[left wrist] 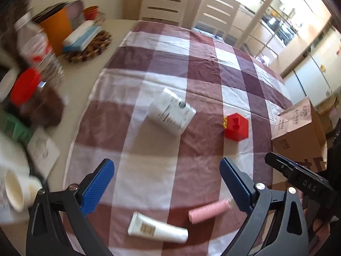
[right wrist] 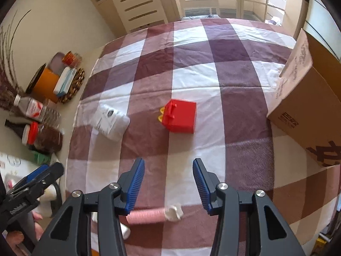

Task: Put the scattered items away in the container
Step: 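Grasp the white cotton-swab tub with left gripper while right gripper grasps the red toy box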

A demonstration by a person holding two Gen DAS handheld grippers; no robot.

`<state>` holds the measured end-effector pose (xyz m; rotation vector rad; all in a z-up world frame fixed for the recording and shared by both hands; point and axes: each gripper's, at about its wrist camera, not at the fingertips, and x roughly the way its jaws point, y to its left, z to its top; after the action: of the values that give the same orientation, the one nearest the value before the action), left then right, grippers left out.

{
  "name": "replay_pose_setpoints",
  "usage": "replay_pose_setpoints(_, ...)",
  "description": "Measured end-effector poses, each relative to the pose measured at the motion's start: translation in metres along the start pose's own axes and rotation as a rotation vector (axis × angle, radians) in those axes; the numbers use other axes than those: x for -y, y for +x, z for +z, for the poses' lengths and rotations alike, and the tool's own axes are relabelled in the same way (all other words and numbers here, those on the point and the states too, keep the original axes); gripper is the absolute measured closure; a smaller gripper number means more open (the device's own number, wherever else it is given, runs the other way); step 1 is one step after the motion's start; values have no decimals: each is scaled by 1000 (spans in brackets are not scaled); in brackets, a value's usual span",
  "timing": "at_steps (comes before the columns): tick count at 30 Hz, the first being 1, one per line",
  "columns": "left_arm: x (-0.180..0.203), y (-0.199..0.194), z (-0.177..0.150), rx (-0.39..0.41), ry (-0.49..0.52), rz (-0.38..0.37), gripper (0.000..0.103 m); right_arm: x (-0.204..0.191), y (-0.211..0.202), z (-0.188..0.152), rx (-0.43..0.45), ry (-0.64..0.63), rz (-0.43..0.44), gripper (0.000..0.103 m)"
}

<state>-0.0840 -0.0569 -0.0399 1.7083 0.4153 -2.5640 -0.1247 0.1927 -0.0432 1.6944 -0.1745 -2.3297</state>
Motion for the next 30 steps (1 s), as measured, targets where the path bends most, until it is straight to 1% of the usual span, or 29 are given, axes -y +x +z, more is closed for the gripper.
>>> replay_pose_setpoints(1,3,9,9,-9,22,-7,3,0,5,6,-3,15,0,55)
replay_pose_setpoints(3,7,26,24,-26,49,5,3,1,14,18,-8,45,3,55)
replay_pose_setpoints(6,11,50,44,-50,88,14,3,3,31,36,-39,96,12,55)
replay_pose_setpoints(11,19,80,67,-76,173,35,3,2,55,53,-73,116,-20,55)
replay_pose_setpoints(15,24,95,74,-92,227,49,3,2,74,60,-100,135,-41,55)
replay_pose_setpoints(19,25,106,79,-111,248,37,3,2,86,67,-102,132,-99,55)
replay_pose_setpoints(22,27,114,80,-124,275,27,3,5,96,70,-120,152,-93,55)
replay_pose_setpoints(23,28,117,80,-126,283,26,3,5,99,71,-123,159,-95,53)
replay_pose_setpoints(24,29,119,79,-130,294,25,3,5,98,72,-106,156,-107,53)
replay_pose_setpoints(28,33,130,78,-149,323,21,3,1,103,76,-97,134,-138,53)
replay_pose_setpoints(30,35,135,78,-156,338,28,3,-3,105,78,-91,102,-173,50)
